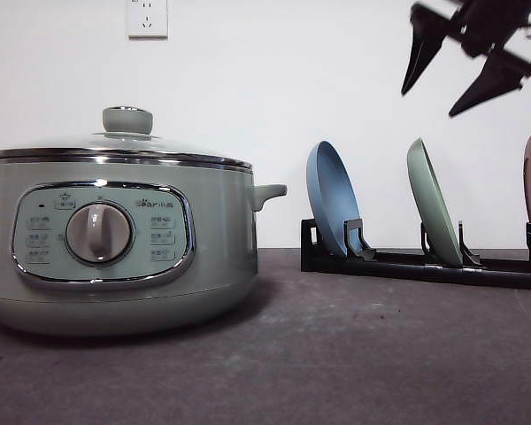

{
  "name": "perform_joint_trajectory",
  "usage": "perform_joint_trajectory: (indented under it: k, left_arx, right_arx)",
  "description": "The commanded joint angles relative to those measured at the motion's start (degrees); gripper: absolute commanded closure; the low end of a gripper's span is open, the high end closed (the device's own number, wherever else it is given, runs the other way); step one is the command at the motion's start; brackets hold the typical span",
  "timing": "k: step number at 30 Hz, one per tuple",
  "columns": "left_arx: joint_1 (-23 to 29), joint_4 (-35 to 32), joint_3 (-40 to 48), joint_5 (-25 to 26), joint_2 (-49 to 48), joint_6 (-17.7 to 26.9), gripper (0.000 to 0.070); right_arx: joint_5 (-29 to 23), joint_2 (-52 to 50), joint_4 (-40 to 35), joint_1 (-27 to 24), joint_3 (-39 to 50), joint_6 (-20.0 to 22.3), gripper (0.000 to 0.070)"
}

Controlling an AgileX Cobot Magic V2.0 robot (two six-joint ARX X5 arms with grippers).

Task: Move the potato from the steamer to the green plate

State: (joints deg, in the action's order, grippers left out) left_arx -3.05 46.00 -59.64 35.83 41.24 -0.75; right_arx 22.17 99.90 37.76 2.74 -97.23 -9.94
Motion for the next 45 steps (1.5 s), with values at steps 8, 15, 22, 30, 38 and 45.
perform_joint_trajectory:
  k: [8, 15, 22, 30, 38, 45]
  left_arx:
    - [-0.09, -0.59, -1.4, 0.17, 0.3, 0.5, 0.0066]
    - [-0.09, -0.61, -1.4, 0.17, 0.32, 0.5, 0.0066]
    - [-0.09, -0.61, -1.4, 0.17, 0.33, 0.5, 0.0066]
    - [-0.09, -0.6, -1.4, 0.17, 0.33, 0.5, 0.0066]
    - [-0.09, -0.61, -1.4, 0.17, 0.33, 0.5, 0.0066]
    - [-0.09, -0.61, -1.4, 0.17, 0.33, 0.51, 0.0066]
  right_arx:
    - [-0.77, 7.29, -3.16, 0.2, -1.44, -1.62, 0.0178]
    - [-1.11, 9.27, -4.31, 0.43, -1.44, -1.64, 0.0307]
    - [-0.88, 9.45, -4.74, 0.84, -1.44, -1.67, 0.045]
    - [-0.61, 9.79, -4.74, 1.68, -1.44, -1.64, 0.062]
    - [-0.57, 9.79, -4.73, 1.68, -1.44, -1.7, 0.0694]
    - [1.86, 8.85, -5.14, 1.82, -1.52, -1.7, 0.0694]
